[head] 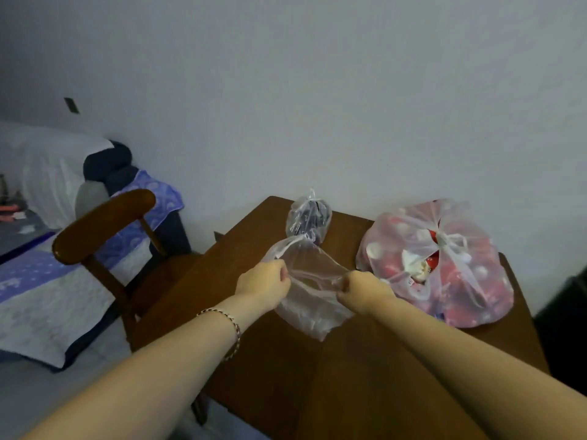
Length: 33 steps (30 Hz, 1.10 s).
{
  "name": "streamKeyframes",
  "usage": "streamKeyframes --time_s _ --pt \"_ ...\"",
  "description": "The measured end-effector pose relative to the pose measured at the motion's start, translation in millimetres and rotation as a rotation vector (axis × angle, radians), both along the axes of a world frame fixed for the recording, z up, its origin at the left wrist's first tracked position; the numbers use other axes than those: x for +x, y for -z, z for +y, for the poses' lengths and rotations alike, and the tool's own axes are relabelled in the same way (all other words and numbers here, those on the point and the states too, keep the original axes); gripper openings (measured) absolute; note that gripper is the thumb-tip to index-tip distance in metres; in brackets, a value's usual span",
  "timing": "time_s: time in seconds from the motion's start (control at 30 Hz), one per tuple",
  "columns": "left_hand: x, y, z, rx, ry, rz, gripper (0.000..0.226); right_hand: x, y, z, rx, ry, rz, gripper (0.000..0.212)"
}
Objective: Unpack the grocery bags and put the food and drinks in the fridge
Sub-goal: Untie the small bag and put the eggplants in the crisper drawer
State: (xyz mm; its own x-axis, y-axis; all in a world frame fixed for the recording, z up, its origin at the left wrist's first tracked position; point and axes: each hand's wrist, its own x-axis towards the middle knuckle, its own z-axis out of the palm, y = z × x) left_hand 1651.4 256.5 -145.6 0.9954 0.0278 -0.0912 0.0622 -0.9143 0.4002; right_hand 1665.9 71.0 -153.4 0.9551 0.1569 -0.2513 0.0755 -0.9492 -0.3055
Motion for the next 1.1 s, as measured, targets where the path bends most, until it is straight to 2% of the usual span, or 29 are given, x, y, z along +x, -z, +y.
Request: streamKeyframes --time_s 0.17,0.27,0.43,0.47,0.57,0.73,0.83,0.9,0.97,1.1 --pt "99 17 5 -0.09 -0.05 -0.028 0.013 90 20 7 0.022 0.001 0.049 0.026" --pt "157 32 11 -0.077 -0.009 -0.017 0.014 142 43 12 -0.043 0.038 0.085 0.04" --pt "275 58 19 -0.052 0.065 0.077 0.027 222 85 25 -0.111 0.102 0.211 0.075" --pt "302 65 20 -0.032 0.087 0.096 0.03 238 94 29 -0.142 0.079 0.246 0.073" --pt "368 83 15 0.016 0.142 0.108 0.038 270 110 33 -0.216 0.025 0.256 0.043" --pt "462 117 -17 0.039 0.187 -0.008 0.053 323 112 7 -0.13 0.326 0.154 0.028" --pt "497 132 -34 -0.031 0.108 0.001 0.062 346 105 -15 -0.091 0.486 0.088 0.025" --pt "508 142 -39 -0.085 0.011 0.038 0.053 355 102 -24 0.049 0.632 -0.006 0.023" --pt "512 148 -42 -0.218 -0.088 0.088 0.038 365 98 -28 0.226 0.798 -0.127 0.023" --pt "506 151 -26 -0.44 -0.094 0.134 0.026 388 88 -27 0.446 0.989 -0.252 0.03"
